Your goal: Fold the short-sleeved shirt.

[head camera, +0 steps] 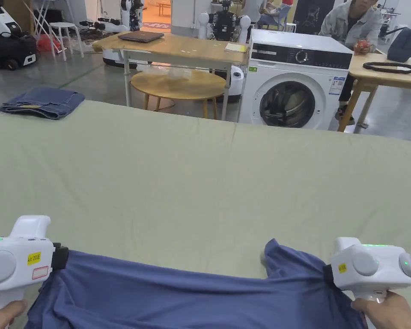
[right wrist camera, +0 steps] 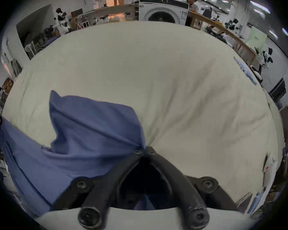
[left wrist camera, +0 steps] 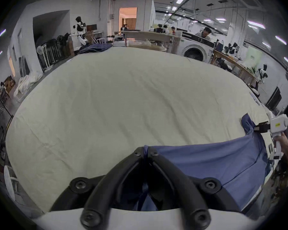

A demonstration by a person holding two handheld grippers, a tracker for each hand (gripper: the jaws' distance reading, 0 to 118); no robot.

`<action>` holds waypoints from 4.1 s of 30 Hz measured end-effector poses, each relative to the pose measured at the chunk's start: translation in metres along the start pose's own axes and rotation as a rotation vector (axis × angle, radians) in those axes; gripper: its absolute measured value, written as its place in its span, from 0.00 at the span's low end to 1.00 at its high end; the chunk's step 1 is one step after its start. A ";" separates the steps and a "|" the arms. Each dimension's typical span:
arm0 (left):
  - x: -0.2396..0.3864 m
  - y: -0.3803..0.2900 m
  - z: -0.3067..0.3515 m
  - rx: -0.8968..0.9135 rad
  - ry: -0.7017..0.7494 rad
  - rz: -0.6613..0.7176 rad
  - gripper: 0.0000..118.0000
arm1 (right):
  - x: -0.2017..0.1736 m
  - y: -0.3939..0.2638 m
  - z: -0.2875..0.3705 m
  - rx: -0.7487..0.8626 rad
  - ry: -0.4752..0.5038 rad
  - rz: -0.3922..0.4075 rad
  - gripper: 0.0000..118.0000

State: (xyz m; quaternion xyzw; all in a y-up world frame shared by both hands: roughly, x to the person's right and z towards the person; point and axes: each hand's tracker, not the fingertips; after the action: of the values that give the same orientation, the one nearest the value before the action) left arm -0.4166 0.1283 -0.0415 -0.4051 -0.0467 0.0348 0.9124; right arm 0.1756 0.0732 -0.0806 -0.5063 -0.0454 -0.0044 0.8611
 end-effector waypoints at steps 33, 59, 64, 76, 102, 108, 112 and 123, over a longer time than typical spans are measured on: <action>-0.034 -0.125 0.082 -0.146 -0.052 -0.139 0.00 | 0.006 -0.200 0.140 -0.031 -0.067 0.026 0.00; 0.045 -0.073 0.090 0.224 -0.115 -0.011 0.41 | -0.049 -0.153 0.188 0.512 -0.048 -0.118 0.65; 0.082 -0.064 0.085 0.416 -0.055 -0.074 0.41 | -0.095 -0.143 0.193 0.760 -0.059 -0.096 0.63; 0.108 -0.053 0.111 0.611 0.024 -0.116 0.00 | -0.144 -0.131 0.200 0.911 -0.038 -0.100 0.00; -0.115 -0.112 0.057 -0.248 -0.450 0.367 0.68 | -0.141 -0.135 0.161 0.750 0.010 -0.009 0.00; -0.106 -0.122 0.037 -0.251 -0.566 0.381 0.72 | -0.138 -0.137 0.156 0.719 0.010 -0.016 0.00; -0.106 -0.128 0.014 -0.275 -0.669 0.409 0.69 | -0.137 -0.137 0.152 0.710 0.018 -0.030 0.00; -0.114 -0.131 0.011 -0.253 -0.590 0.425 0.09 | -0.133 -0.135 0.151 0.698 0.028 -0.043 0.00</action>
State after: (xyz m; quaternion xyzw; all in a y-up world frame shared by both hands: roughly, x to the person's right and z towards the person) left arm -0.5281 0.0366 0.0565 -0.4875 -0.2260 0.3323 0.7751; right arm 0.0247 0.1338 0.0987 -0.1804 -0.0431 -0.0137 0.9826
